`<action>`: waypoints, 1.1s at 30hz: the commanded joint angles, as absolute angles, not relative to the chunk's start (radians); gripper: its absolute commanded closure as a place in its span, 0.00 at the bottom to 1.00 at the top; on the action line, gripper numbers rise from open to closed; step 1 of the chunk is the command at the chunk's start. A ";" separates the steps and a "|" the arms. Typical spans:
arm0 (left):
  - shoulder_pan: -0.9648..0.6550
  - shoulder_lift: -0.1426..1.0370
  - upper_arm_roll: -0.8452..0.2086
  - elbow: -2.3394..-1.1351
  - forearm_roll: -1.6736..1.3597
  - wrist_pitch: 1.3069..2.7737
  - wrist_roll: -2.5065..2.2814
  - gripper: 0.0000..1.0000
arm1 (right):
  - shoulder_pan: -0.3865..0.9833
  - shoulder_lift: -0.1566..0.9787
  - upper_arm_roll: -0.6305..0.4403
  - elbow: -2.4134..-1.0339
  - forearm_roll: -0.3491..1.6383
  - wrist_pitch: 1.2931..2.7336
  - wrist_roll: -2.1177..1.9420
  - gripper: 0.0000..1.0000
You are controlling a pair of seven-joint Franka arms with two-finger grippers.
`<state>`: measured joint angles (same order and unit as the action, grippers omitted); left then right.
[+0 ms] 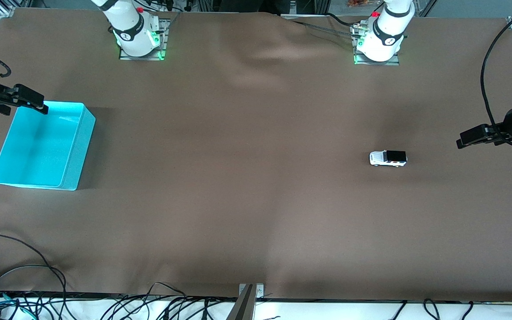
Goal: Wind and store white jeep toy
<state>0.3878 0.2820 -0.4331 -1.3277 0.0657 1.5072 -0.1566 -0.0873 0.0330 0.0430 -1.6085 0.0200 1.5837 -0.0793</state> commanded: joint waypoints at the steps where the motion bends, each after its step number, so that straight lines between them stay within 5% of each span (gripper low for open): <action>1: 0.391 0.279 -0.431 -1.324 0.060 1.493 -0.132 0.00 | -0.092 0.034 0.051 -1.591 0.003 1.568 -0.069 0.00; 33: 0.391 0.265 -0.431 -1.331 0.058 1.493 -0.132 0.00 | -0.094 0.040 0.051 -1.585 0.006 1.592 -0.067 0.00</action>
<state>0.3880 0.2803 -0.4331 -1.3270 0.0657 1.5072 -0.1558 -0.0878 0.0330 0.0430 -1.6082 0.0200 1.5981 -0.0791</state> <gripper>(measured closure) 0.000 0.000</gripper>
